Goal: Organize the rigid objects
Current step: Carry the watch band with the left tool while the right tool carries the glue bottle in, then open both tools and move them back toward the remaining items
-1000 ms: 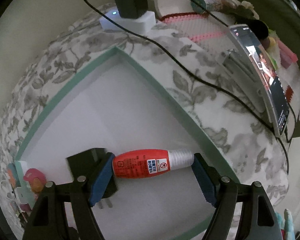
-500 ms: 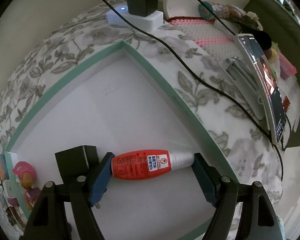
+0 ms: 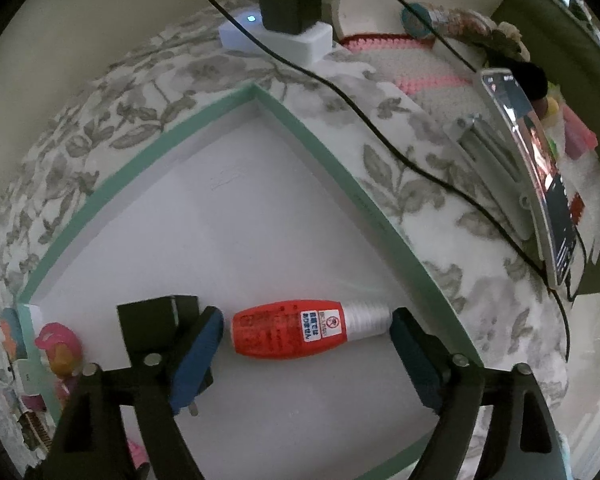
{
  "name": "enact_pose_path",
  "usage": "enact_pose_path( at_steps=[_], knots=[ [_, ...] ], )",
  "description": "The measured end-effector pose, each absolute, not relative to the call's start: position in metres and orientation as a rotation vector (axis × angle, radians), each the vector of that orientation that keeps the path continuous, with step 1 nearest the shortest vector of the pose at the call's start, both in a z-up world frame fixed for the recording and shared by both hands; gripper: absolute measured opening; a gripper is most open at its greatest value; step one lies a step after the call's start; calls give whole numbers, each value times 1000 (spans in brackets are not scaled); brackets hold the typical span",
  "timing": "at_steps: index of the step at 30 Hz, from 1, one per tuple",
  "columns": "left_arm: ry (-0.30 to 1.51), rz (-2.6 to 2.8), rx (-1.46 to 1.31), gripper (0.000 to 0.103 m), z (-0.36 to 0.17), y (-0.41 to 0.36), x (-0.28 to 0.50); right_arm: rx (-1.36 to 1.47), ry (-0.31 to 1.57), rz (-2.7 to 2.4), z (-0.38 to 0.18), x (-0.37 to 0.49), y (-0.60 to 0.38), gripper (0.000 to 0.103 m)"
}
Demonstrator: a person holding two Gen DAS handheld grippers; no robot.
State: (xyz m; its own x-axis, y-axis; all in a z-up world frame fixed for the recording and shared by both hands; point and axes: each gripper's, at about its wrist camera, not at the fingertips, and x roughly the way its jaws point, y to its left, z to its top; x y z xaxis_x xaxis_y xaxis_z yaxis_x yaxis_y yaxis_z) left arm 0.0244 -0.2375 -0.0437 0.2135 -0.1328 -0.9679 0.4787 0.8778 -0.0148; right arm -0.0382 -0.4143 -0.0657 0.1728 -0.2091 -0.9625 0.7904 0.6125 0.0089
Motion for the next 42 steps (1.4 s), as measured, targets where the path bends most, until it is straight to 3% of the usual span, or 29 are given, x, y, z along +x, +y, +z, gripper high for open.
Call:
enact_pose_path(
  at_steps=[4,5,6,8,16,25,35,42],
  knots=[
    [1253,-413,294,78,-32,-227,31,568,1135,-771,-48,-36,-411,102],
    [1239,-398,286,81,-28,-223,33,563,1120,-770,-44,-36,-410,103],
    [1231,-387,279,91,-28,-217,35,558,1102,-767,-41,-36,-409,103],
    [1215,-371,260,95,-22,-211,40,557,1076,-756,-35,-36,-407,103],
    [1135,-288,155,96,-3,-170,66,517,1016,-719,-19,-32,-392,103],
    [1047,-66,6,98,24,-73,102,429,1030,-539,-17,-5,-333,103],
    [1100,151,-169,98,17,43,121,361,1062,-366,-18,23,-269,103],
    [1152,166,-214,98,1,67,125,284,1089,-240,-21,49,-219,103]
  ],
)
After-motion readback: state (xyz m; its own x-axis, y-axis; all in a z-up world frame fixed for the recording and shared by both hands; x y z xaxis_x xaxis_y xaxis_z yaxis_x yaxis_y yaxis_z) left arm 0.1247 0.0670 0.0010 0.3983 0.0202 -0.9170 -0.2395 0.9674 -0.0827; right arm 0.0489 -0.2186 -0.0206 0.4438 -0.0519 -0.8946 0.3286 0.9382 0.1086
